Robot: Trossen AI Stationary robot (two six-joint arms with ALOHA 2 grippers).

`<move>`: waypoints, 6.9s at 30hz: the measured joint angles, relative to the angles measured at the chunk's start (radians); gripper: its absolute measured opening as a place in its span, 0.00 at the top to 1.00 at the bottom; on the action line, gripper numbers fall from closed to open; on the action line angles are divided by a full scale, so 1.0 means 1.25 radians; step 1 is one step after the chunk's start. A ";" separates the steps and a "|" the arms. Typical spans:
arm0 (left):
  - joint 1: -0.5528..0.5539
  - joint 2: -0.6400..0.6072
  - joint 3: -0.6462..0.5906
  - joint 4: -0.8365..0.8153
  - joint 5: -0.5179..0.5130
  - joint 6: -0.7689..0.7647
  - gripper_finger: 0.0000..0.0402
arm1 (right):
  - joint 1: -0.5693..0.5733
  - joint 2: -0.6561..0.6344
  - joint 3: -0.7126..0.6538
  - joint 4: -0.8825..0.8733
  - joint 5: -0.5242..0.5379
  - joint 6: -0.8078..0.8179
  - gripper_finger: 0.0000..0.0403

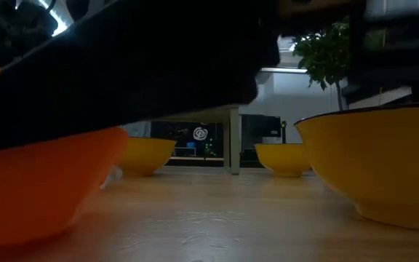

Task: Pick & Place Mini bowls
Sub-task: Stack the orange bowl on top of the other orange bowls on the shelf

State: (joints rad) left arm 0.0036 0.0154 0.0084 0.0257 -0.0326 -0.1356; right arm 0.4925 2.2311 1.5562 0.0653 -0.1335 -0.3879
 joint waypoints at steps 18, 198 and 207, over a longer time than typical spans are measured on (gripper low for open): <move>0.000 0.000 0.000 0.000 0.000 0.000 0.91 | 0.025 0.001 0.185 -0.307 0.050 -0.045 0.98; 0.000 0.000 0.000 0.000 0.000 0.000 0.91 | -0.720 -0.110 0.620 -1.008 0.085 0.101 0.94; 0.000 0.000 0.000 0.000 0.000 0.000 0.91 | -0.720 -0.110 0.620 -1.010 0.086 0.095 0.73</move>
State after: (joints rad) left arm 0.0040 0.0155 0.0082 0.0257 -0.0330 -0.1356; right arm -0.4076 2.0930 2.3310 -1.1975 -0.0261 -0.2691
